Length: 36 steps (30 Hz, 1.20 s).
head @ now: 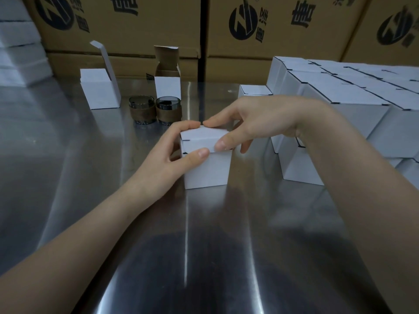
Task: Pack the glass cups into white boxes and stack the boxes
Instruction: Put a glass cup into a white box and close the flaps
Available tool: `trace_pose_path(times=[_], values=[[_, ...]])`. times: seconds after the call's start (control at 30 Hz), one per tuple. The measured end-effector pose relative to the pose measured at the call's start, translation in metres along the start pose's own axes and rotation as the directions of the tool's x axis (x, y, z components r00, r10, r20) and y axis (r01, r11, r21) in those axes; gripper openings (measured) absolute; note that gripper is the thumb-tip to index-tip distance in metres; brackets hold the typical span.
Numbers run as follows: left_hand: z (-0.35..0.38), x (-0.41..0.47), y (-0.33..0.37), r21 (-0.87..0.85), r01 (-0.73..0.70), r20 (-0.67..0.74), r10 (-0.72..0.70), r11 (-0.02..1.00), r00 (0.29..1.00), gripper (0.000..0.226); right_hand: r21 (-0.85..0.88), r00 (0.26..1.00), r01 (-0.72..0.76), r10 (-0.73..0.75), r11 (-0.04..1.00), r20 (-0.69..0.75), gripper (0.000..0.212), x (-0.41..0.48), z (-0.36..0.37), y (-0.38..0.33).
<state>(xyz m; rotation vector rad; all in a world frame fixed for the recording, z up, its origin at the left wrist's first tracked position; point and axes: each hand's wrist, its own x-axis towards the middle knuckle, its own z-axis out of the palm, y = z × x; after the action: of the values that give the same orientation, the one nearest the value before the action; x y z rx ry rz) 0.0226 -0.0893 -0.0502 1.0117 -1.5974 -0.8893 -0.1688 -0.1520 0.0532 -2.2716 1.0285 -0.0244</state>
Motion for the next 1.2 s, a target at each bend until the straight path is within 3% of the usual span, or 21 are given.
trace_pose_path(times=[0.33,0.7,0.83,0.9,1.07,1.2], values=[[0.002,0.0,-0.003,-0.116,0.007,0.035,-0.003,0.993,0.999,0.035,0.031,0.999,0.022,-0.022,0.999,-0.027,0.031,0.001,0.001,0.0],[0.0,0.001,-0.008,-0.124,0.039,0.06,-0.032,0.992,0.998,0.05,-0.083,0.995,-0.004,-0.004,0.997,-0.102,0.043,0.004,0.006,-0.004],[-0.001,0.001,-0.007,-0.106,0.055,0.047,-0.05,0.993,0.998,0.052,-0.129,0.995,-0.028,0.015,0.991,-0.104,0.057,0.004,0.007,-0.007],[0.0,0.001,-0.006,-0.071,0.057,0.039,-0.055,0.996,0.998,0.05,-0.141,0.997,-0.015,0.005,0.99,-0.073,0.05,0.002,0.006,-0.008],[0.001,0.004,-0.009,-0.087,0.11,0.029,-0.108,0.99,0.994,0.047,0.003,0.995,-0.031,0.031,1.0,-0.094,0.033,0.002,0.006,-0.001],[0.0,0.006,-0.013,-0.134,0.141,0.026,-0.139,0.981,0.99,0.043,0.014,0.99,-0.024,0.025,1.0,-0.141,0.042,0.008,0.006,0.006]])
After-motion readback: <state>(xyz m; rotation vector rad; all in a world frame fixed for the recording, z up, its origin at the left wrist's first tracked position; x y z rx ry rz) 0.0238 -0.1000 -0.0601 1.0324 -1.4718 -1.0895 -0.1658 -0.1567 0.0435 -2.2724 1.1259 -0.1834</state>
